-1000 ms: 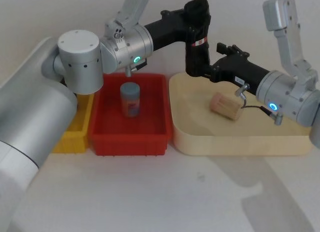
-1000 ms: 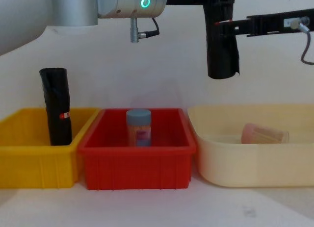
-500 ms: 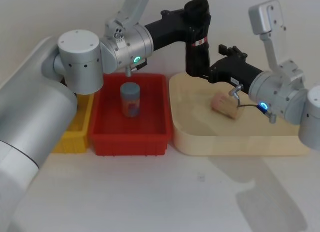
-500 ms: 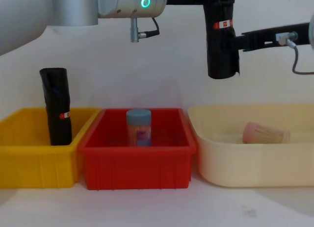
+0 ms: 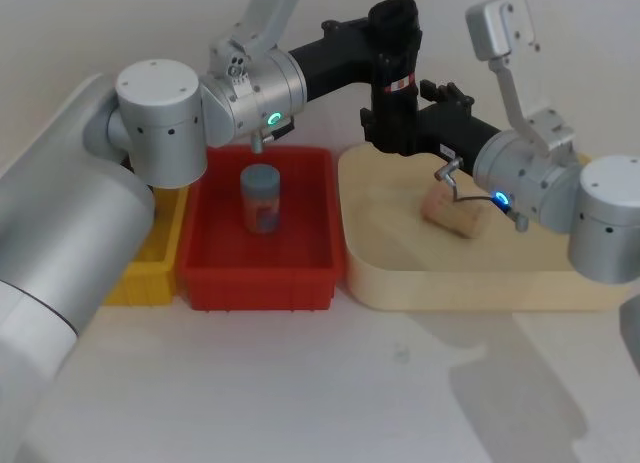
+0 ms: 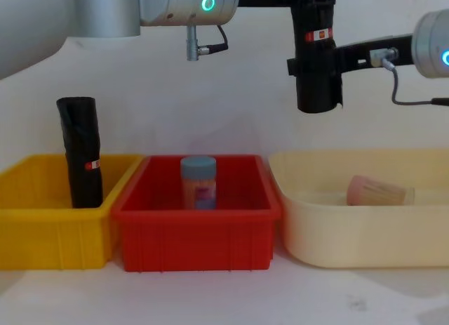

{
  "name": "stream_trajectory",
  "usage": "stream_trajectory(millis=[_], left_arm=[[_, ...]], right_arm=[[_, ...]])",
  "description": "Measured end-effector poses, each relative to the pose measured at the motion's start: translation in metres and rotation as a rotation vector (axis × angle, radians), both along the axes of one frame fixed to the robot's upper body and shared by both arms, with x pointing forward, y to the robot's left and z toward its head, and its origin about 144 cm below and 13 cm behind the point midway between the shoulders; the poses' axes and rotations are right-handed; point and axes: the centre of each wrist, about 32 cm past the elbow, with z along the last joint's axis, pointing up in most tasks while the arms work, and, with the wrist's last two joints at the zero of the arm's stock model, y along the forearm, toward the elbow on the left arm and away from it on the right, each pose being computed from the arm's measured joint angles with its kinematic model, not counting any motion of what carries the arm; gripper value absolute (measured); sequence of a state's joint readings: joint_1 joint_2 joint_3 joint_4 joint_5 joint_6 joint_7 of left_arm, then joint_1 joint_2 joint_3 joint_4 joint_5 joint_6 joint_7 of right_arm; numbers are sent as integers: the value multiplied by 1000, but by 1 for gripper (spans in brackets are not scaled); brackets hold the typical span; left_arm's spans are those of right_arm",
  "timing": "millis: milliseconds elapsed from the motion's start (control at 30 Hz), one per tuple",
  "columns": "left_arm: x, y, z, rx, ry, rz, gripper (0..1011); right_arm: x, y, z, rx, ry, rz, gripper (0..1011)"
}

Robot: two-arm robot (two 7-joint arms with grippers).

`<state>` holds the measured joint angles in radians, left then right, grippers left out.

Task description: Pick up the garbage bag with the one hand and transfer it to the other hand.

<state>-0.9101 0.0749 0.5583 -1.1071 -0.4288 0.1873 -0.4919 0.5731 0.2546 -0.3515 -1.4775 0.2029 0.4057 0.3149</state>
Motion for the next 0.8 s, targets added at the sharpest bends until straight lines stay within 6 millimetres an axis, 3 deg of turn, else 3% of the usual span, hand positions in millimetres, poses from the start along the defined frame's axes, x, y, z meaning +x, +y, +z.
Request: stream_trajectory(millis=[367, 800], left_arm=[[0, 0, 0, 0, 0, 0, 345], [0, 0, 0, 0, 0, 0, 345]], right_arm=[[11, 12, 1, -3, -14, -9, 991], [15, 17, 2, -5, -19, -14, 661]])
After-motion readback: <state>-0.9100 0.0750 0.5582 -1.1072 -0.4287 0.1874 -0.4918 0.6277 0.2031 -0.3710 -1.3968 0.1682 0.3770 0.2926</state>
